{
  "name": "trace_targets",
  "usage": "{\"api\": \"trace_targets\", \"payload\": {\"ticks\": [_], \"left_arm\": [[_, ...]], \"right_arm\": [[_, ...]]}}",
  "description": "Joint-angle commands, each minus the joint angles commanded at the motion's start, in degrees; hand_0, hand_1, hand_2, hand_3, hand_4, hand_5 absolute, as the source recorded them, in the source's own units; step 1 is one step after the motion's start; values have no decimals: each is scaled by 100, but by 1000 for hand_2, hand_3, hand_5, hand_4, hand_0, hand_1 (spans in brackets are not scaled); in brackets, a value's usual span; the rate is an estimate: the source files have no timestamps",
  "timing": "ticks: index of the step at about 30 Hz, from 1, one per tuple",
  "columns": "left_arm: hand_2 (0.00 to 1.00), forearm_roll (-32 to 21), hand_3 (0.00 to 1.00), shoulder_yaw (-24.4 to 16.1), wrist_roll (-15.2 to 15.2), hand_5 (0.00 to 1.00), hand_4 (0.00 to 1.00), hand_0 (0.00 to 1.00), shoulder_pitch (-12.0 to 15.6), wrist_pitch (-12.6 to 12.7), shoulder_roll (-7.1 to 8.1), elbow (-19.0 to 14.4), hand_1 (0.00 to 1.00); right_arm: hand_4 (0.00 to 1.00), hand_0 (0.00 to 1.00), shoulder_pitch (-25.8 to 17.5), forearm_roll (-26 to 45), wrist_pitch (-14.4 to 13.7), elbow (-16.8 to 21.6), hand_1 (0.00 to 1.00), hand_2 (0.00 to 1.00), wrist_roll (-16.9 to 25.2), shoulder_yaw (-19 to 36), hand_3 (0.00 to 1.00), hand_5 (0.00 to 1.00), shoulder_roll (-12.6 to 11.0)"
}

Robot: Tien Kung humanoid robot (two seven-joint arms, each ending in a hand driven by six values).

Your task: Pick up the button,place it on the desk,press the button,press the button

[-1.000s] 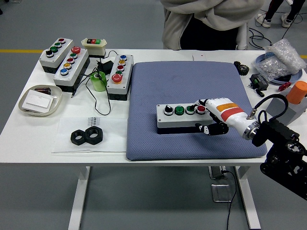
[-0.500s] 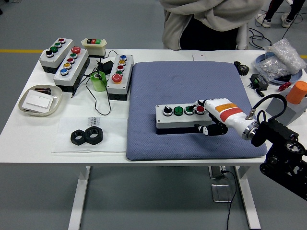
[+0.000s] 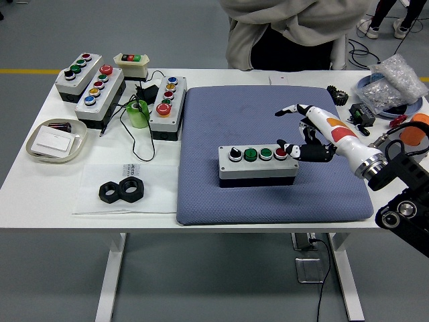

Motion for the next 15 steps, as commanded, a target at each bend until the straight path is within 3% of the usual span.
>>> {"api": "trace_targets", "payload": {"ticks": [4, 5, 11, 12, 15], "left_arm": [[849, -15, 760, 12, -9, 998, 529, 738, -7, 0, 2, -1, 777], [849, -10, 760, 7, -7, 998, 531, 737, -9, -1, 1, 0, 777], [849, 21, 760, -18, 2, 998, 531, 737, -16, -4, -7, 5, 777], [849, 23, 761, -21, 3, 998, 531, 737, -15, -5, -7, 6, 776], [849, 44, 761, -33, 8, 998, 531, 737, -12, -10, -10, 9, 776]], "right_arm": [[705, 763, -203, 968, -7, -31, 569, 598, 318, 519, 917, 212, 17], [701, 874, -257, 1229, -41, -52, 753, 811, 424, 680, 911, 236, 15], [701, 874, -504, 2681, -313, -309, 753, 811, 736, 1365, 911, 236, -40], [690, 915, -543, 2905, -320, -348, 809, 872, 742, 1444, 884, 282, -55], [690, 915, -645, 3612, -339, -439, 809, 872, 745, 1619, 884, 282, -86]]}}
